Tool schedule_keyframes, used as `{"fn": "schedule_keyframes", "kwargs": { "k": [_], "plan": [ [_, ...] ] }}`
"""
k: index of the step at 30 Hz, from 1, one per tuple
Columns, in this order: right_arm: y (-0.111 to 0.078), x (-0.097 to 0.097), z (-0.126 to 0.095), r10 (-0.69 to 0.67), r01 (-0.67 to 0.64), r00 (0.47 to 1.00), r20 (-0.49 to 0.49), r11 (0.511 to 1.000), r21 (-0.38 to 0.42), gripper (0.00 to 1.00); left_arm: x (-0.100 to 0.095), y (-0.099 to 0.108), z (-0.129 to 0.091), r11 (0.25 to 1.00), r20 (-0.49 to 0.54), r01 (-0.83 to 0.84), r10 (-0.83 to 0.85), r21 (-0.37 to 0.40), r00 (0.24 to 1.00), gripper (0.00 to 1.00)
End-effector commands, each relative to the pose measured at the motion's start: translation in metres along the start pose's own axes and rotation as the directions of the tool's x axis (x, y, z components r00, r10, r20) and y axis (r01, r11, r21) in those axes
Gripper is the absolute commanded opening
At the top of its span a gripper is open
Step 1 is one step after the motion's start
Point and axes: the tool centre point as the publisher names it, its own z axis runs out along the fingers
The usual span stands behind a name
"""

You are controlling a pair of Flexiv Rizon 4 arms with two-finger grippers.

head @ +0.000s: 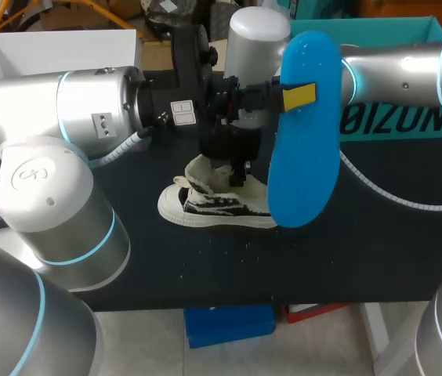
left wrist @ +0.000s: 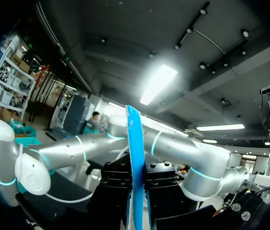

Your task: Take the shoe out of the shoebox, open the shoe tongue, remove and reinsert the insole, then place the shoe into the shoebox

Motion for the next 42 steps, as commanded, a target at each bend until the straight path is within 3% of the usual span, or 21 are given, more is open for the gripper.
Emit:
{"fn": "schedule_keyframes", "kwargs": {
  "k": [1,6,9,13,18,21,24,26,32,37,42],
  "plan": [
    [-0.001,0.003,0.001,0.001,-0.001,1.000,0.000,1.000,0.000,0.00,0.001,0.001,0.000,1.000,0.003,0.001,-0.001,-0.003,1.000,0.00],
    [-0.001,0.003,0.001,0.001,-0.001,1.000,0.000,1.000,0.000,0.00,0.001,0.001,0.000,1.000,0.003,0.001,-0.001,-0.003,1.000,0.00],
    [-0.006,0.003,-0.038,0.038,-0.037,0.998,0.043,0.999,-0.015,0.00,0.001,0.001,0.000,1.000,0.003,0.001,-0.001,-0.003,1.000,0.00],
    [-0.022,-0.001,-0.091,0.204,-0.199,0.976,0.069,0.977,-0.083,0.00,0.001,0.001,0.000,1.000,0.003,0.001,-0.001,-0.003,1.000,0.00],
    [-0.045,-0.003,-0.123,0.417,-0.410,0.905,0.078,0.907,-0.095,0.00,0.001,0.001,0.000,1.000,0.003,0.001,-0.001,-0.003,1.000,0.00],
    [-0.053,-0.008,-0.134,0.612,-0.594,0.787,0.079,0.786,-0.169,0.00,0.001,0.001,0.000,1.000,0.003,0.001,-0.001,-0.003,1.000,0.00],
    [-0.059,-0.009,-0.138,0.766,-0.735,0.638,0.078,0.636,-0.235,0.00,0.001,0.001,0.000,1.000,0.003,0.001,-0.001,-0.003,1.000,0.00],
    [-0.060,-0.009,-0.140,0.840,-0.799,0.538,0.067,0.534,-0.278,0.00,0.001,0.001,0.000,1.000,0.003,0.001,-0.001,-0.003,1.000,0.00],
    [-0.057,-0.006,-0.139,0.954,-0.885,0.298,0.032,0.288,-0.365,0.00,0.001,0.001,0.000,1.000,0.003,0.001,-0.001,-0.003,1.000,0.00],
    [-0.052,-0.002,-0.135,0.987,-0.900,0.157,0.040,0.160,-0.406,0.00,0.001,0.001,0.000,1.000,0.003,0.001,-0.001,-0.003,1.000,0.00],
    [-0.043,0.002,-0.129,0.994,-0.897,0.077,0.074,0.101,-0.430,0.00,0.001,0.001,0.000,1.000,0.003,0.001,-0.001,-0.003,1.000,0.00]
  ]
}}
